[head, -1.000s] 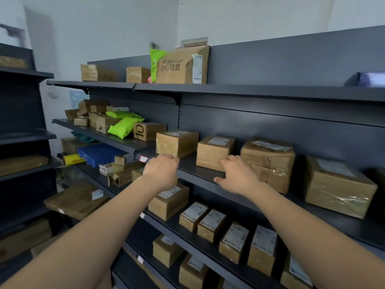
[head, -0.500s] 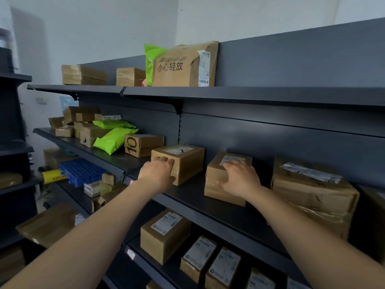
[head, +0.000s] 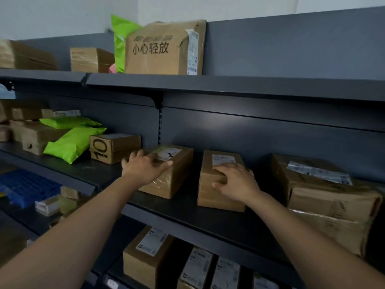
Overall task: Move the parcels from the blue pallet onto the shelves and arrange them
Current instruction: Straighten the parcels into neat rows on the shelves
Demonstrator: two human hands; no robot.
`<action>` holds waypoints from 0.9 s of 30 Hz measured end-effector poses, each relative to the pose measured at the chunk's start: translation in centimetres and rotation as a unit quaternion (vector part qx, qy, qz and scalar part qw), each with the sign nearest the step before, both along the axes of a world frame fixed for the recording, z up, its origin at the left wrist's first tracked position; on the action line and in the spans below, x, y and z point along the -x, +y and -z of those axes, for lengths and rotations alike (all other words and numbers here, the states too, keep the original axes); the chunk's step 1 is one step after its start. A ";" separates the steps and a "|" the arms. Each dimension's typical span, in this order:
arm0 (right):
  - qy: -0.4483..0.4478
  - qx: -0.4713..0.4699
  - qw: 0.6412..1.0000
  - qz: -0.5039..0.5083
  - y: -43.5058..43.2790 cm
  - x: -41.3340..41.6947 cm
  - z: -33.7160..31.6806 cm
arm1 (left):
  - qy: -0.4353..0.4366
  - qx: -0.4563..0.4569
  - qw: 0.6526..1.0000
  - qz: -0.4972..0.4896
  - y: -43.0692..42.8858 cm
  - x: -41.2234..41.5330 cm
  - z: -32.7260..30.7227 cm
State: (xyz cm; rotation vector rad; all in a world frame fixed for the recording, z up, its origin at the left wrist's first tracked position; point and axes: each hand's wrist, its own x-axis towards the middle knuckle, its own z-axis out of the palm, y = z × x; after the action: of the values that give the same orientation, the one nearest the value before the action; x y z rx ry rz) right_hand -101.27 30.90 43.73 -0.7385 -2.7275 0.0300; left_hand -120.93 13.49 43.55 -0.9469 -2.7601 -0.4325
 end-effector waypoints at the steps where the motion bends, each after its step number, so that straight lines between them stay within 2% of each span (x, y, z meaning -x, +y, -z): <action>1: 0.003 0.003 1.000 0.002 -0.3 0.3 0.0 | -0.018 -0.008 1.000 0.010 0.1 0.5 0.0; 9: 0.030 0.040 0.998 0.025 -3.7 3.4 -0.2 | -0.075 -0.008 0.990 0.115 -0.8 3.8 -0.7; 14: 0.059 0.045 0.993 0.090 -4.6 3.6 0.6 | -0.072 -0.034 0.983 0.163 -1.4 4.4 -0.8; 18: 0.062 0.043 0.994 0.082 -5.4 4.0 0.7 | -0.098 -0.080 0.977 0.173 -1.5 5.3 -0.3; 24: 0.078 0.025 0.993 0.082 -5.8 4.2 0.8 | -0.114 -0.098 0.971 0.185 -1.4 6.0 -0.2; 27: 0.067 0.031 0.994 0.078 -5.8 4.1 0.6 | -0.073 -0.076 0.982 0.157 -0.9 5.5 -0.4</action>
State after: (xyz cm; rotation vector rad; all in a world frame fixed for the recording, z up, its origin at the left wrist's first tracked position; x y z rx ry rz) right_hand -105.32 25.05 43.13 -0.9301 -2.5441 0.1241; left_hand -126.41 12.58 43.94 -1.3634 -2.6560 -0.7796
